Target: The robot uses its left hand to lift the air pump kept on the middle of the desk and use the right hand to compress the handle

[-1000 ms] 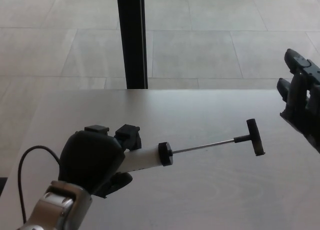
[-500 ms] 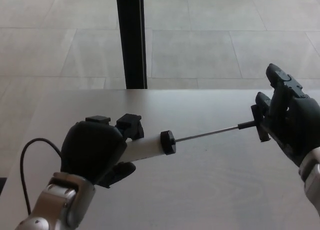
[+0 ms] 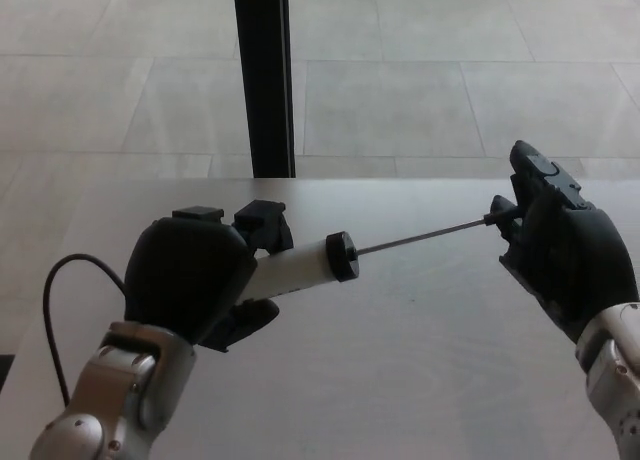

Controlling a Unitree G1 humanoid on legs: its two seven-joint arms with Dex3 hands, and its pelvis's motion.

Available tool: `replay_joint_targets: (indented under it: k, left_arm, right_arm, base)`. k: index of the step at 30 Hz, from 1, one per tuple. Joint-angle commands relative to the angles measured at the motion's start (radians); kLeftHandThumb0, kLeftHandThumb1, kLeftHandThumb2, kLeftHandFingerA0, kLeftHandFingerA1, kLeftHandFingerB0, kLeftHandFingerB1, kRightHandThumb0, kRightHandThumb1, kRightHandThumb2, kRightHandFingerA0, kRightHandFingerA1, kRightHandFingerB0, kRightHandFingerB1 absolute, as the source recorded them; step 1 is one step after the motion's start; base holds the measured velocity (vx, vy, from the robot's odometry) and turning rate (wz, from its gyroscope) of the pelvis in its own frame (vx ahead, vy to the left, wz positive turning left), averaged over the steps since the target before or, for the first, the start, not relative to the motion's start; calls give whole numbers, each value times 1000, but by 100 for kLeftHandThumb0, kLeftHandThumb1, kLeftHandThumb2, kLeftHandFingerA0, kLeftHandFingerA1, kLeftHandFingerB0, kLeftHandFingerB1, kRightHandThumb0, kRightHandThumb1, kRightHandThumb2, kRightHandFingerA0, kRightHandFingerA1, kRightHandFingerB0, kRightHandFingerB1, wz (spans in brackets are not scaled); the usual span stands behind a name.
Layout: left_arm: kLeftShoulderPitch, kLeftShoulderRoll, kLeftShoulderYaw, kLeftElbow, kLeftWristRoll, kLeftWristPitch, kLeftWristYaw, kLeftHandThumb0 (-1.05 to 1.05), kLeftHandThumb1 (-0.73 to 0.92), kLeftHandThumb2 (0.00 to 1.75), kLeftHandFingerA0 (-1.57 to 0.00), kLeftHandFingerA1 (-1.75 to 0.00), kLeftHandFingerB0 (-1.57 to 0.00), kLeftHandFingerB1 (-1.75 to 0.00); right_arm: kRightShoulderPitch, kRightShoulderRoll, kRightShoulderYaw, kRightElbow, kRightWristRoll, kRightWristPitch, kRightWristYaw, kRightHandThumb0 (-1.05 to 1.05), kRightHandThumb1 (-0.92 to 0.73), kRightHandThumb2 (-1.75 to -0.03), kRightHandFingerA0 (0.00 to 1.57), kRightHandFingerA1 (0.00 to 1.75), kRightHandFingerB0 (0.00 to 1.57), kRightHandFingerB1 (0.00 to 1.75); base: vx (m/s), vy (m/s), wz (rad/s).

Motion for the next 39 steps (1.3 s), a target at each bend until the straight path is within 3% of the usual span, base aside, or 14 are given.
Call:
replay_joint_targets:
  k: [1,2,3,5,6,13,21,26,29,39]
  left_arm:
    - [-3,3,0,-19,3,24,-32,-11,49,118,-87,-175,-73,-154]
    - [-3,3,0,-20,3,25,-33,-11,49,118,-87,-175,-73,-154]
    - [-5,7,-5,-19,17,30,-35,-13,51,113,-88,-175,-72,-154]
    - [-6,11,-10,-19,28,35,-37,-14,52,110,-87,-175,-72,-154]
    - [-6,11,-10,-16,27,30,-30,-15,53,109,-88,-175,-72,-152]
    - [-8,38,-21,-6,59,16,-1,-15,53,105,-86,-175,-69,-156]
    - [-19,51,-23,-8,69,26,-18,-18,60,95,-83,-175,-67,-155]
    - [-44,40,-14,10,49,15,1,-16,53,108,-85,-173,-75,-148]
    - [-55,32,-10,23,40,7,24,-15,48,116,-86,-175,-75,-153]
    - [-56,-2,10,14,0,20,-9,-15,48,119,-89,-175,-76,-156]
  right_arm:
    - [-14,-28,21,-5,-48,-9,-14,-104,-91,-133,0,18,0,2]
    - [-14,-28,21,-5,-48,-9,-15,-104,-91,-133,0,18,0,2]
    - [-26,-47,32,-10,-68,7,-14,-98,-92,-102,0,0,0,3]
    - [-35,-66,43,-22,-86,28,-17,-99,-92,-105,0,0,0,1]
    - [-40,-72,47,-28,-89,48,-23,-102,-88,-131,0,17,0,0]
    - [-63,-175,124,-40,-199,14,-8,-105,-92,-133,0,7,0,0]
    - [-72,-235,164,-54,-234,26,17,-98,-92,-131,0,12,0,6]
    - [-37,-178,185,-74,-221,51,-5,-99,-92,-130,0,10,0,5]
    - [-24,-143,190,-80,-227,59,-22,-98,-92,-131,0,12,0,7]
    - [-9,-9,162,-61,-195,13,-43,-105,-92,-131,0,12,0,2]
  base:
    - [0,0,0]
    - [0,0,0]
    - [0,0,0]
    - [0,0,0]
    - [0,0,0]
    - [0,0,0]
    - [0,0,0]
    - [0,0,0]
    - [0,0,0]
    - [0,0,0]
